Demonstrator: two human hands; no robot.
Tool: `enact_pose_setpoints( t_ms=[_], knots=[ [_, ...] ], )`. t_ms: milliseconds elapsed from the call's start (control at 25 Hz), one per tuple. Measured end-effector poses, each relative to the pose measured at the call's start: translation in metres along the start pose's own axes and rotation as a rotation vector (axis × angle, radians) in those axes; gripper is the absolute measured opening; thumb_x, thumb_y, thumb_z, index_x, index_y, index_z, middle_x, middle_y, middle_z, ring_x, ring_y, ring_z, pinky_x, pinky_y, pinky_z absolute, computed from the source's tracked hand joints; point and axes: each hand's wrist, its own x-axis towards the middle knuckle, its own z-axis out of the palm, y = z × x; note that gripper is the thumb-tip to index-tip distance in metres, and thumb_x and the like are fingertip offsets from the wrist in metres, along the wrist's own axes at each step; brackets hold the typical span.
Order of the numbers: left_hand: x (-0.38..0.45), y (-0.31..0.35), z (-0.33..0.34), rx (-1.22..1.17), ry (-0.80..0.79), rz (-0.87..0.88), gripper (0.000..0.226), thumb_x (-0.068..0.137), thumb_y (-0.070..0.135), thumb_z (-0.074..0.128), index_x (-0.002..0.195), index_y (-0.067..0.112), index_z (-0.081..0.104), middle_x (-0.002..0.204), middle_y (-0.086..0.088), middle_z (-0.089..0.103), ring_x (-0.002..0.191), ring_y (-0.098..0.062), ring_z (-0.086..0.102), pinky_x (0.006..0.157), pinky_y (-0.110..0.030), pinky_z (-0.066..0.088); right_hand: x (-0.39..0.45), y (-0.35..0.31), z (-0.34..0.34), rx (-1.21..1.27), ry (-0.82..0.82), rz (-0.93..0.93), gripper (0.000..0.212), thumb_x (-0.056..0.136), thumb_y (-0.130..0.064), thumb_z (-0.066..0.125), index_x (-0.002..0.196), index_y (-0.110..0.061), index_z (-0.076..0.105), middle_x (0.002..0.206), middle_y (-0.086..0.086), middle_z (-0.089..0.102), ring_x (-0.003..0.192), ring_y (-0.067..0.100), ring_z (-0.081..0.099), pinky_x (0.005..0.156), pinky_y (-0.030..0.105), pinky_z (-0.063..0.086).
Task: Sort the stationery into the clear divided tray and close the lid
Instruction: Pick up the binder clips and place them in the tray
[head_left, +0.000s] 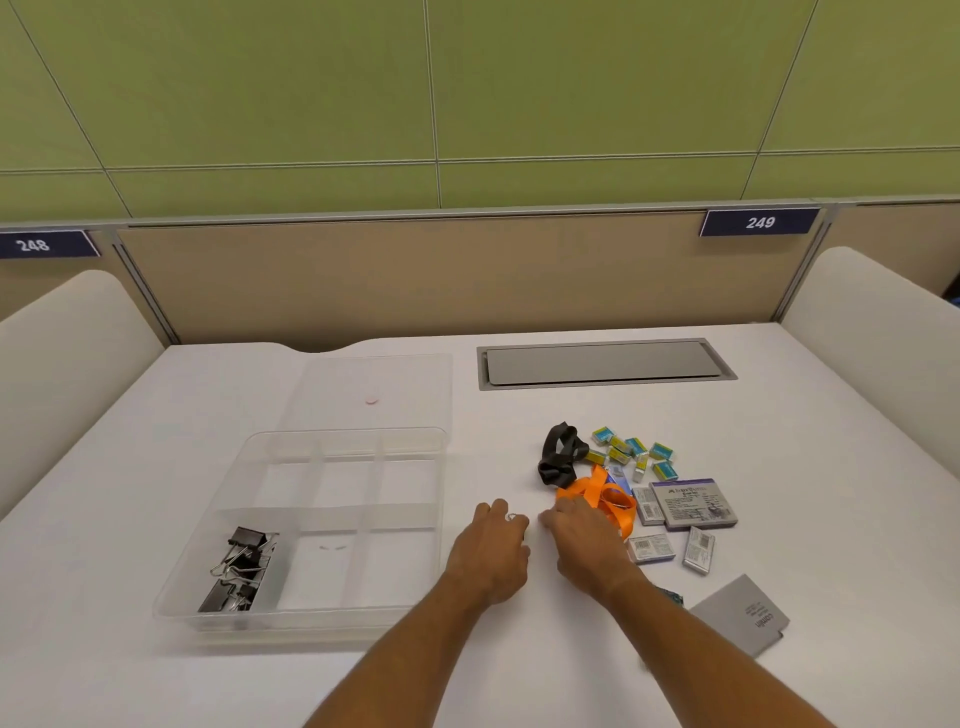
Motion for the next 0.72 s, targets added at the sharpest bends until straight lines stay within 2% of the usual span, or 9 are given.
enact_pose_setpoints(
  t_ms=[160,360,560,720],
  knots=[
    [0.006,0.003,0.005,0.024,0.013,-0.028,0.027,0.099,0.029,0.044,0.117,0.011,0.054,0.123,-0.009,0.046,0.116,-0.026,0.041,0.085,-0.038,0.048,0.002,0.004,-0.001,0.057,0.02,-0.003,0.039,0.09,-0.008,0.052,0.129,-0.013,0.051,0.132,0.01,0.05,0.122,0.024,0.045,0.099,0.034,0.043],
    [0.008,0.006,0.002,0.064,0.025,-0.022,0.015,0.094,0.006,0.043,0.105,0.005,0.052,0.117,-0.013,0.047,0.105,-0.028,0.047,0.076,-0.037,0.045,-0.002,0.007,-0.006,0.156,0.119,0.036,0.032,0.09,-0.019,0.05,0.122,-0.015,0.055,0.125,0.005,0.055,0.115,0.019,0.048,0.092,0.029,0.043],
    [0.008,0.007,-0.006,-0.016,0.132,0.0,0.022,0.09,0.003,0.044,0.11,0.009,0.05,0.114,-0.01,0.051,0.103,-0.026,0.048,0.073,-0.031,0.04,-0.003,0.002,-0.017,0.21,0.239,0.095,0.029,0.089,-0.029,0.049,0.114,-0.016,0.057,0.115,0.002,0.057,0.097,0.015,0.055,0.073,0.023,0.042],
    [0.004,0.0,-0.022,-0.089,0.22,0.013,0.027,0.089,0.006,0.044,0.114,0.009,0.054,0.106,-0.011,0.062,0.101,-0.027,0.05,0.072,-0.03,0.038,0.003,-0.013,-0.028,0.254,0.276,0.139,0.027,0.095,-0.021,0.046,0.118,-0.015,0.058,0.123,0.004,0.054,0.093,0.015,0.059,0.069,0.021,0.042]
  ],
)
